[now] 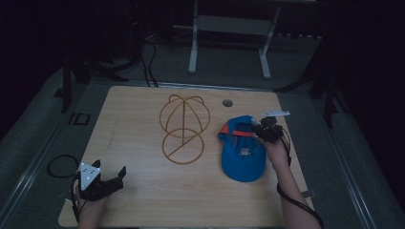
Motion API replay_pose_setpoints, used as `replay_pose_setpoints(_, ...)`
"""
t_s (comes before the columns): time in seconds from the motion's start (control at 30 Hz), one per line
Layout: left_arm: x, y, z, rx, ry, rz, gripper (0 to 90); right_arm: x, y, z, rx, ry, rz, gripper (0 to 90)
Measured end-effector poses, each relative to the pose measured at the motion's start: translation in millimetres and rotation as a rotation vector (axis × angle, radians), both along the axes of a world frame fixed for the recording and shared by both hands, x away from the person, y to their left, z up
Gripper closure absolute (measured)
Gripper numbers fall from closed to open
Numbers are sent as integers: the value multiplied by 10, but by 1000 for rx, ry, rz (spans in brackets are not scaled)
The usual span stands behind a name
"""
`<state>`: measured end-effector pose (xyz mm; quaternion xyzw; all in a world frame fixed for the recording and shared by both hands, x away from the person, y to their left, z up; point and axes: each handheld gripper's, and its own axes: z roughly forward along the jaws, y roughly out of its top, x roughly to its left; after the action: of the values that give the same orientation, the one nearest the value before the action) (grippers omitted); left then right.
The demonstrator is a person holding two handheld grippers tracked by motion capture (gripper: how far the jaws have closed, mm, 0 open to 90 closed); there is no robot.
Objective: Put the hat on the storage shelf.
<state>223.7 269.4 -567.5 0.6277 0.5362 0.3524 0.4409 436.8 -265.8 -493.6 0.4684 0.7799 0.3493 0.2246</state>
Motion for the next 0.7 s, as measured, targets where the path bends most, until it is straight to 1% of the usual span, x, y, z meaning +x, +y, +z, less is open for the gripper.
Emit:
replay_pose_setpoints(0.17, 0, 2, 0, -1, 2, 4, 56, -92, -19, 247, 8, -61, 13, 845)
replay_pose_setpoints(0.33, 2, 2, 0, -3, 1, 3, 56, -199, -42, 491, 28, -120, 30, 846)
replay_pose_setpoints(0.37, 1, 0, 1, -1, -1, 5, 56, -245, -55, 585, 40, -144, 33, 846)
replay_pose_setpoints(0.4, 1, -1, 1, -2, 0, 1, 56, -245, -55, 585, 40, -144, 33, 846)
replay_pose_setpoints(0.57, 6, -19, 0, 5, 7, -5, 56, -358, -69, 803, 55, -198, 46, 846)
replay_pose_setpoints(0.67, 8, -51, 0, 32, 10, -23, 56, -416, -80, 918, 57, -228, 51, 846)
replay_pose_setpoints(0.7, 8, -64, 1, 30, 10, -25, 56, -435, -85, 953, 62, -236, 53, 847)
